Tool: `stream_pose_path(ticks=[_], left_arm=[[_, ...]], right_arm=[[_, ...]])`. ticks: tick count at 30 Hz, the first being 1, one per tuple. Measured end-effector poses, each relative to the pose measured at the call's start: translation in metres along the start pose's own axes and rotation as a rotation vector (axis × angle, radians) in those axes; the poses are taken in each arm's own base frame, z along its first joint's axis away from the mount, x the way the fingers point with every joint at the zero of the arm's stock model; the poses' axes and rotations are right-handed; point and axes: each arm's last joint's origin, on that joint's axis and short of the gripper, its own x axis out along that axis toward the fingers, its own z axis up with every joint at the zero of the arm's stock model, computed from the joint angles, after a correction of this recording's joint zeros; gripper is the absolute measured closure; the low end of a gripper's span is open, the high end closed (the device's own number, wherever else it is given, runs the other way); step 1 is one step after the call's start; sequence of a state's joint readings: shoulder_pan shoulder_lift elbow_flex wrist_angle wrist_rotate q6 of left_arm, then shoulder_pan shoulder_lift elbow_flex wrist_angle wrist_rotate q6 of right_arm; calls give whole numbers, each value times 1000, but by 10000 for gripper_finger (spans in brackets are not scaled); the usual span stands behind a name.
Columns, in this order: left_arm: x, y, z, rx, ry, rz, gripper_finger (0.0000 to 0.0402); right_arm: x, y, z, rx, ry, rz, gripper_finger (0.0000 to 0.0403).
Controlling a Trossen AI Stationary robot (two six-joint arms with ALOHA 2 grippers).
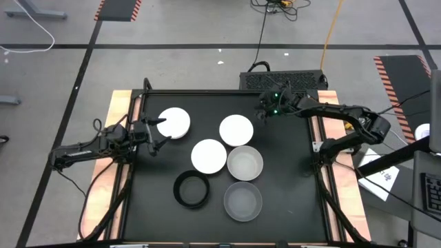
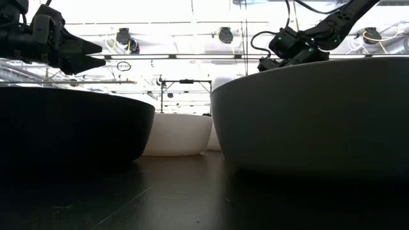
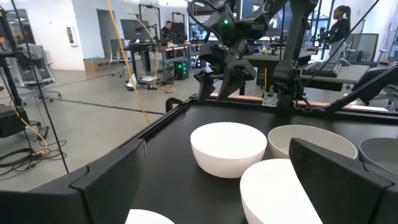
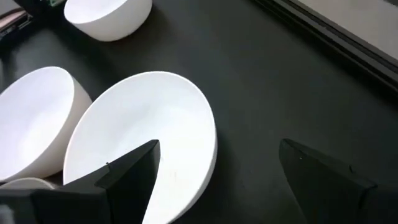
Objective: Nest bowls inside each other
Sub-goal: Stack the top right white bowl into the gray bowl
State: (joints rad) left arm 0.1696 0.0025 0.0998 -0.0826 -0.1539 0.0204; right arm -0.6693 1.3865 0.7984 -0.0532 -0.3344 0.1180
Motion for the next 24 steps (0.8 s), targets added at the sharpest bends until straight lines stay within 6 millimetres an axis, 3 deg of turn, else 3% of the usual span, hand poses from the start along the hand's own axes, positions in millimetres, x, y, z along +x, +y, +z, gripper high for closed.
stream_pose_path(ticks=[10, 24], left_arm=[[0, 0, 0, 27, 1, 0, 2], [0, 0, -3, 33, 28, -1, 2]], right_arm=[[3, -1, 0, 77, 50, -14, 81], [43, 10, 41, 28, 331, -36, 47]])
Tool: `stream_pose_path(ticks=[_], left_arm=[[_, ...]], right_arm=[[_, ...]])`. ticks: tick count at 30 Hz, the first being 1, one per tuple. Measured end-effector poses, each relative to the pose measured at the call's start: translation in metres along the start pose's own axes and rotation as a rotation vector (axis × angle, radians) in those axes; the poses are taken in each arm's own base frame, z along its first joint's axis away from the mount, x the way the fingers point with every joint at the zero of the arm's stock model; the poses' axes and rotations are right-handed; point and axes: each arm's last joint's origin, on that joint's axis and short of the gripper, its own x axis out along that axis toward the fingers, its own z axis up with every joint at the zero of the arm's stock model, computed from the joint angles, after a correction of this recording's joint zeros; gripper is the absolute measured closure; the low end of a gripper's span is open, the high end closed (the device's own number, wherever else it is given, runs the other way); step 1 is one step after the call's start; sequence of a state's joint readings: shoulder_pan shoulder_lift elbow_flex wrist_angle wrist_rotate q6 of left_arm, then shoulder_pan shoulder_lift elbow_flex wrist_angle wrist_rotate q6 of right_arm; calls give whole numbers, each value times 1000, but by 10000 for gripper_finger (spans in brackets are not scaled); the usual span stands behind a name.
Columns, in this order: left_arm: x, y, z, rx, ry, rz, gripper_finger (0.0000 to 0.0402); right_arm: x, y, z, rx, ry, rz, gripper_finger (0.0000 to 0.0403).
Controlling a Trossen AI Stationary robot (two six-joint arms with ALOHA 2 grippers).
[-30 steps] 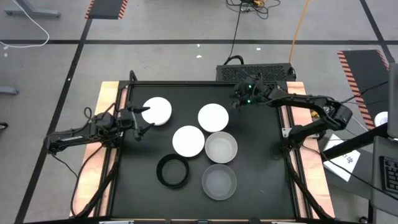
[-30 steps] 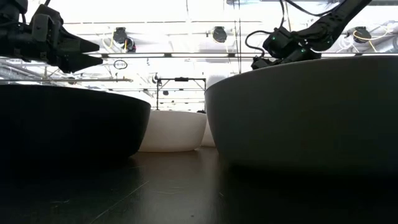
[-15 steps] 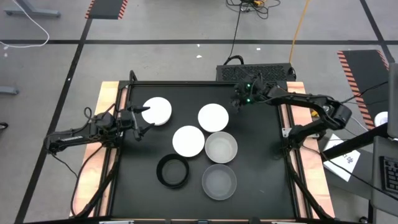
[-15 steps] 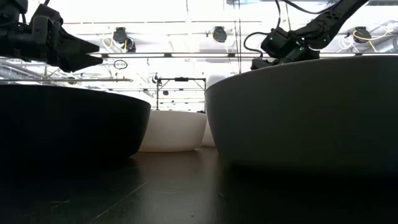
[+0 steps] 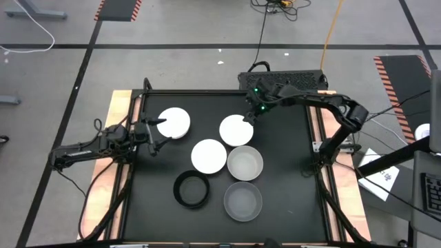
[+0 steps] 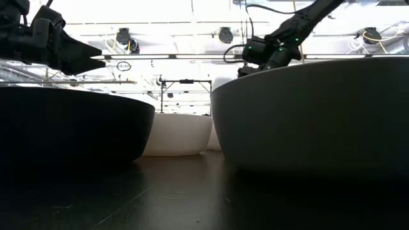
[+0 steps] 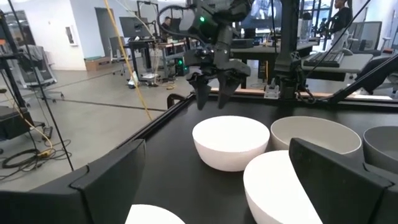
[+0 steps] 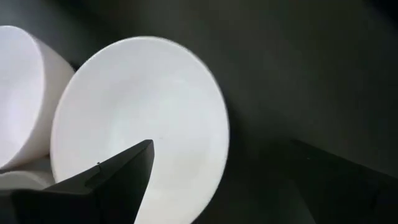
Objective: Nest bowls inside each other
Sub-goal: Stack the top right white bowl into the gray bowl
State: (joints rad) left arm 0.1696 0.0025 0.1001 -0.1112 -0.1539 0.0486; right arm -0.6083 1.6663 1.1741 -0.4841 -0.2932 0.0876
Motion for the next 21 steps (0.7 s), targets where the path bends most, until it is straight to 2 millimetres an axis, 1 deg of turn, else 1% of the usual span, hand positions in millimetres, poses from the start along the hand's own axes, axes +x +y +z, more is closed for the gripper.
stream_pose_path(ticks=[5, 8, 15, 21], left_arm=[[0, 0, -1, -3, 12, -4, 2], [0, 0, -2, -1, 18, -5, 2], [0, 0, -1, 1, 16, -5, 2], [0, 0, -1, 2, 15, -6, 2]], right_arm=[[7, -2, 5, 4, 109, -54, 49], [11, -4, 9, 4, 119, -69, 49], [21, -6, 6, 13, 158, -70, 49], [24, -3, 7, -1, 154, -63, 49]])
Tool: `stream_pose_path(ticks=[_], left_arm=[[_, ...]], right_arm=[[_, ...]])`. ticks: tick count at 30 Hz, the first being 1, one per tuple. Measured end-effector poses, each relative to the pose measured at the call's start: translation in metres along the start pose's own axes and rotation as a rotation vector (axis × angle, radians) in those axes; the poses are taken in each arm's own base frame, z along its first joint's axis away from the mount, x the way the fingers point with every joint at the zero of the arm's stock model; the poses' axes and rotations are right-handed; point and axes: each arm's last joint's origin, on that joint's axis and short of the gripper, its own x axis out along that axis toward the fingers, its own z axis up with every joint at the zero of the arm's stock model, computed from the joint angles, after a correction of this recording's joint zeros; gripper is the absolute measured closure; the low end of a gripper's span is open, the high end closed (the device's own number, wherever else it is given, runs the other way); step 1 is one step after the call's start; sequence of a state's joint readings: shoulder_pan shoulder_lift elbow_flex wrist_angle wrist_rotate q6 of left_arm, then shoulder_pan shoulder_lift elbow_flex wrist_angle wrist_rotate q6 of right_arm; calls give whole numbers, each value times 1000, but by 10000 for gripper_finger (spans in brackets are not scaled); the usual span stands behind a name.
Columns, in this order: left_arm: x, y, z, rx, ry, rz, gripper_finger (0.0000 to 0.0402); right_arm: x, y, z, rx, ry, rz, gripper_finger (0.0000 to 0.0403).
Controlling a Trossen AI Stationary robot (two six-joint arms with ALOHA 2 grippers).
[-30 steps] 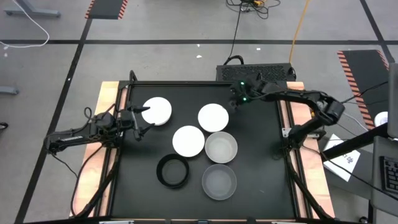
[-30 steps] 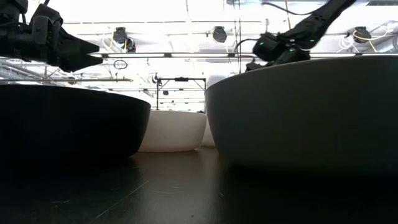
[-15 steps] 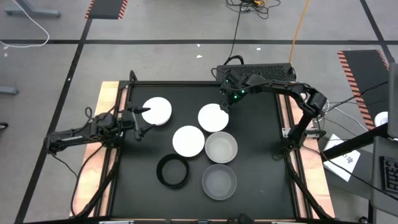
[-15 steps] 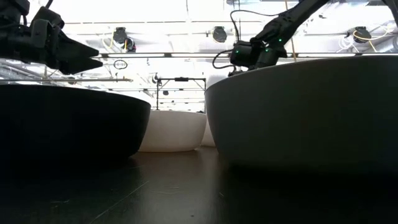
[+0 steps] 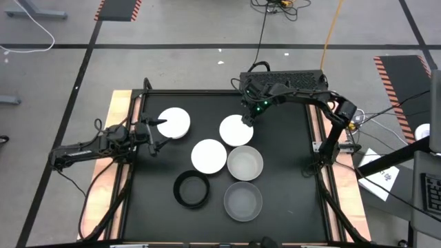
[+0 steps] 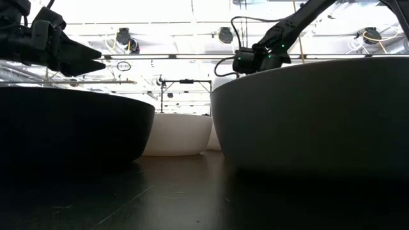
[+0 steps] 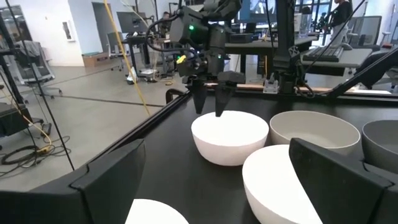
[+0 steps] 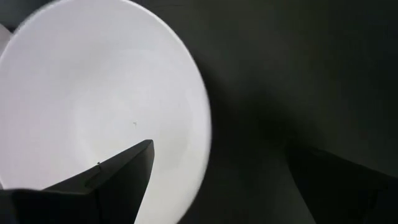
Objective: Nest bowls inside each other
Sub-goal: Stack the top right white bowl into the gray bowl
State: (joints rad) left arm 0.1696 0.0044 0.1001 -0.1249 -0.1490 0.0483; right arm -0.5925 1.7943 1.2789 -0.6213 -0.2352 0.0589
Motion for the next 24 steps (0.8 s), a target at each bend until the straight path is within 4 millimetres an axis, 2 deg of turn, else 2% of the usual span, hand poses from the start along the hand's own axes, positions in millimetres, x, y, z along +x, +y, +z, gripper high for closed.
stream_pose_path(ticks=[24], left_arm=[[0, 0, 0, 4, -2, -1, 2]], right_arm=[[3, 4, 0, -8, 3, 5, 51]])
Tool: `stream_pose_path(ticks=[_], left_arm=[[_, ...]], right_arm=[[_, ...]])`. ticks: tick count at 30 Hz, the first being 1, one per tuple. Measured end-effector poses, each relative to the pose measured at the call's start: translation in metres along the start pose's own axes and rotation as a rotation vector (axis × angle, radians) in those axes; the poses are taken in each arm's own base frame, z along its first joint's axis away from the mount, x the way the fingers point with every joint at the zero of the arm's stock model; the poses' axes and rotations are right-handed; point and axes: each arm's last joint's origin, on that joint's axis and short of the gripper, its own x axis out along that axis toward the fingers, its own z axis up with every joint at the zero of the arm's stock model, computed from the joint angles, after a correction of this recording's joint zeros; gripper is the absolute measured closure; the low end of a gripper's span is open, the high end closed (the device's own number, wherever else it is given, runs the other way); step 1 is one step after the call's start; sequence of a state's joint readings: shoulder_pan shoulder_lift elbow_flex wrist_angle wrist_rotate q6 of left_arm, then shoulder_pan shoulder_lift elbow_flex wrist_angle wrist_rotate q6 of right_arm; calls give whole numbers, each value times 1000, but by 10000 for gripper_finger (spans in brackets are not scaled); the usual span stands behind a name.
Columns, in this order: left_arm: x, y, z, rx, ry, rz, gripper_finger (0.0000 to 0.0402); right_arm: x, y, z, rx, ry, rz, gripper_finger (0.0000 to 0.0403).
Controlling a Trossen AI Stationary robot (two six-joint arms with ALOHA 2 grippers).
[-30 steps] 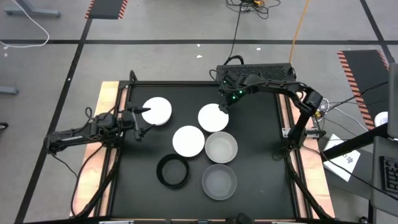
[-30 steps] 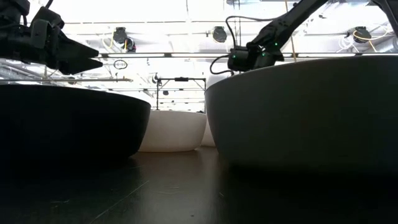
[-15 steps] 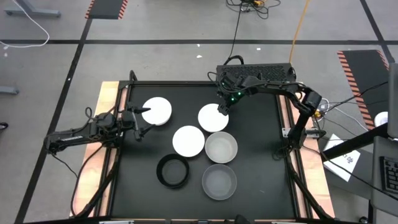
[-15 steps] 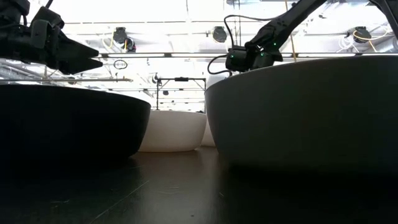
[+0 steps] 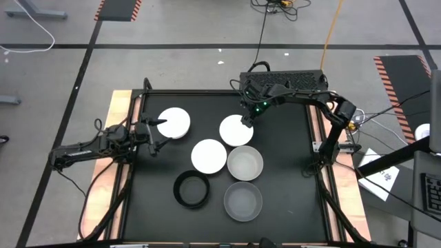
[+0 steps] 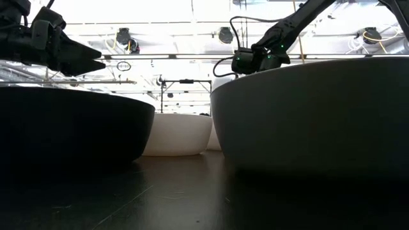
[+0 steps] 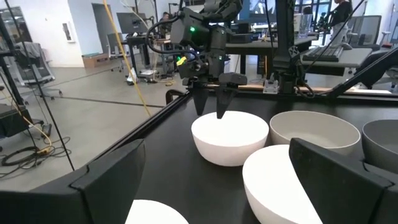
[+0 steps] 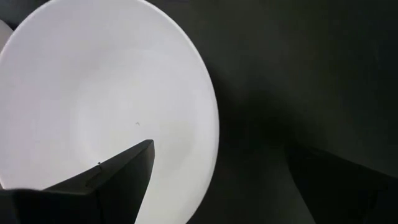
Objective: Nest bowls inside each other
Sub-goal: Stack the top right white bowl into the gray bowl
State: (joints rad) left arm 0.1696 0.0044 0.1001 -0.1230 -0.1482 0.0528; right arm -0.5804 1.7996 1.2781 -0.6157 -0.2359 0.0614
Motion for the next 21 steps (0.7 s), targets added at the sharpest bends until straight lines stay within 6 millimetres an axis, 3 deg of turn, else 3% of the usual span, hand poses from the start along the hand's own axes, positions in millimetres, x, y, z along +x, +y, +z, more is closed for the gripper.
stream_pose_path(ticks=[15, 21], left_arm=[[0, 0, 0, 0, 0, 0, 2], [0, 0, 0, 0, 1, 0, 2]], right_arm=[[0, 0, 1, -23, -6, -4, 53], [0, 1, 0, -31, 3, -4, 89]])
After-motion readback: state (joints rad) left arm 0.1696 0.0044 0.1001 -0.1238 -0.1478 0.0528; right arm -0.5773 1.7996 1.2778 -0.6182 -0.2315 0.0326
